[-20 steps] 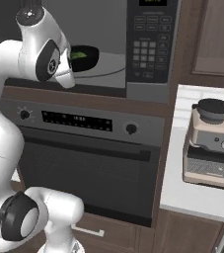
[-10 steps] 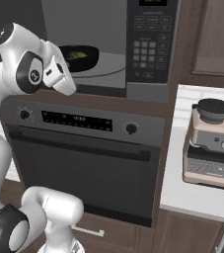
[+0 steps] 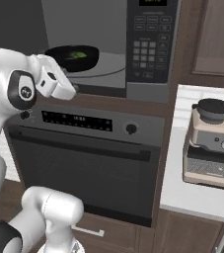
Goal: Pick the avocado from the sink and place it in the bowl. Then pick the bowl and place it in the microwave. Then close the microwave door and press the start button.
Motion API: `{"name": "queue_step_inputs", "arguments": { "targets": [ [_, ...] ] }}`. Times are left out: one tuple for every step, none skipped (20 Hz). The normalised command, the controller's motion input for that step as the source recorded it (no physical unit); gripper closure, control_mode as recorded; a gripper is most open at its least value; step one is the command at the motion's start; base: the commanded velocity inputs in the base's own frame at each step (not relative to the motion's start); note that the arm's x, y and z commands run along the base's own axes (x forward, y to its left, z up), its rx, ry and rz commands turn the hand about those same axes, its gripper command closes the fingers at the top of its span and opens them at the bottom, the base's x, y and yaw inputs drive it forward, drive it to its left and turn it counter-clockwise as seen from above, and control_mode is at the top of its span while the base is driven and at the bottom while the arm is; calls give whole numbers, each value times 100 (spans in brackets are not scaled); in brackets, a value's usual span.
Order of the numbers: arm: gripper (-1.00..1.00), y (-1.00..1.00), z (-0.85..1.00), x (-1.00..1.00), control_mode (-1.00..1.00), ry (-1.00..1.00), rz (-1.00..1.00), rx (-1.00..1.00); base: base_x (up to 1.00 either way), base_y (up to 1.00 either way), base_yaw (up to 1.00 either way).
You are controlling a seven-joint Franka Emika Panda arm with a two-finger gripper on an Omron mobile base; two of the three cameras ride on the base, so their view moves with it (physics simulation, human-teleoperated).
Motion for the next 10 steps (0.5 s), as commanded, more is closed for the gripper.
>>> {"name": "queue_step_inputs", "arguments": {
  "targets": [
    [-100, 4, -27, 0, -100, 0, -1, -35, 0, 0, 0],
    [-100, 3, -30, -3, -100, 0, -1, -34, 0, 0, 0],
    [-100, 0, -37, 0, -100, 0, -2, -33, 0, 0, 0],
    [-100, 0, -38, -1, -100, -2, -2, -33, 0, 0, 0],
    [-100, 4, -31, -16, -100, -9, -3, -32, 0, 0, 0],
    [-100, 5, -27, -21, -100, -11, -4, -33, 0, 0, 0],
    [-100, 0, -25, -22, -100, -10, -6, -33, 0, 0, 0],
    [-100, 0, -21, -29, -100, -12, -7, -33, 0, 0, 0],
    [-100, 17, -18, -36, -100, -13, -7, -34, 0, 0, 0],
    [-100, 26, -12, -39, -100, -16, -8, -33, 0, 0, 0]
  ]
}}
